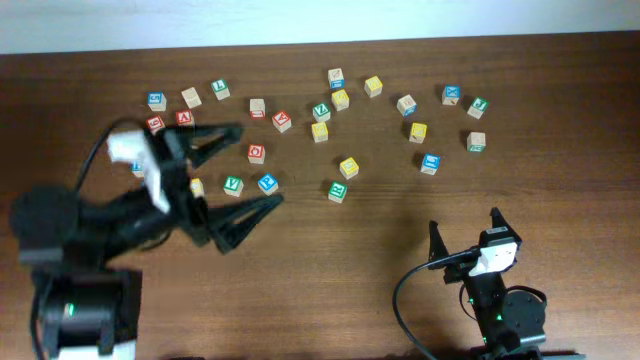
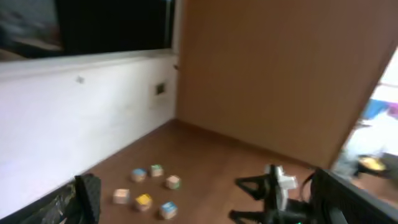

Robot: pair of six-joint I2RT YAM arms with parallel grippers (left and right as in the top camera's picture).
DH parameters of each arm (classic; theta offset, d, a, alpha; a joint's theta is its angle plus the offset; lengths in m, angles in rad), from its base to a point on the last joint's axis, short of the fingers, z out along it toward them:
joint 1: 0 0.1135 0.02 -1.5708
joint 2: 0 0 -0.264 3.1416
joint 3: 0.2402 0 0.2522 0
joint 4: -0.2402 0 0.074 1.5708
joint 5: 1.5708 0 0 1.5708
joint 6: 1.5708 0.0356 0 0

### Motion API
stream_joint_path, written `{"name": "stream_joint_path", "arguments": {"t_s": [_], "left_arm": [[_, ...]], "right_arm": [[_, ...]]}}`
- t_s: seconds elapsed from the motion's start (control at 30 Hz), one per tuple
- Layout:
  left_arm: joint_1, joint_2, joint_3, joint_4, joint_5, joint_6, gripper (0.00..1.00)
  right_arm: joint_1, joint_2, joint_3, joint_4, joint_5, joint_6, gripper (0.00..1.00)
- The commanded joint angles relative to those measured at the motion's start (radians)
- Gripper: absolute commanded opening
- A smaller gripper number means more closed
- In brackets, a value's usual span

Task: Spell out RSS
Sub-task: 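Reach the left gripper to the green R block and grasp it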

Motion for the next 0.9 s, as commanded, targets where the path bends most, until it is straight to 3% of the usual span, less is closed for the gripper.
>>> {"name": "stream_joint_path", "arguments": {"t_s": [0.0, 0.07, 0.1, 0.17, 0.27, 0.33, 0.37, 0.43, 0.63, 0.73, 0.87], "left_arm": [[-0.120, 0.116, 0.063, -0.192, -0.227, -0.064, 0.99], [-0.293, 0.206, 0.127, -0.484, -0.726, -0.004, 0.99], [-0.384, 0.268, 0.188, -0.607, -0.908, -0.004, 0.99], [-0.502, 0.411, 0.350, -0.825, -1.116, 0.000, 0.99], [-0.590, 0.518, 0.401, -0.849, -0.917, -0.001, 0.99], [-0.630, 0.562, 0.401, -0.826, -0.949, -0.049, 0.99], [-0.650, 0.598, 0.401, -0.862, -1.086, -0.275, 0.99], [-0.674, 0.661, 0.401, -0.923, -1.191, -0.465, 0.99], [-0.679, 0.930, 0.401, -0.930, -1.193, -0.739, 0.99], [-0.679, 0.978, 0.401, -0.919, -1.181, -0.983, 0.99], [-0.679, 1.044, 0.401, -0.731, -1.199, -0.995, 0.99]], "right_arm": [[-0.007, -0.008, -0.005, -0.005, 0.005, 0.003, 0.98], [-0.007, -0.008, -0.005, -0.005, 0.005, 0.003, 0.98], [-0.007, -0.008, -0.005, -0.005, 0.005, 0.003, 0.98], [-0.007, -0.008, -0.005, -0.005, 0.004, 0.003, 0.98], [-0.007, -0.008, -0.005, -0.005, 0.005, 0.003, 0.98], [-0.007, -0.008, -0.005, -0.005, 0.005, 0.003, 0.98], [-0.007, -0.008, -0.005, -0.005, 0.005, 0.003, 0.98], [-0.007, -0.008, -0.005, -0.005, 0.005, 0.003, 0.98], [-0.007, -0.008, -0.005, -0.005, 0.004, 0.003, 0.98], [-0.007, -0.008, -0.005, -0.005, 0.005, 0.003, 0.98], [-0.007, -0.008, -0.005, -0.005, 0.005, 0.003, 0.98]]}}
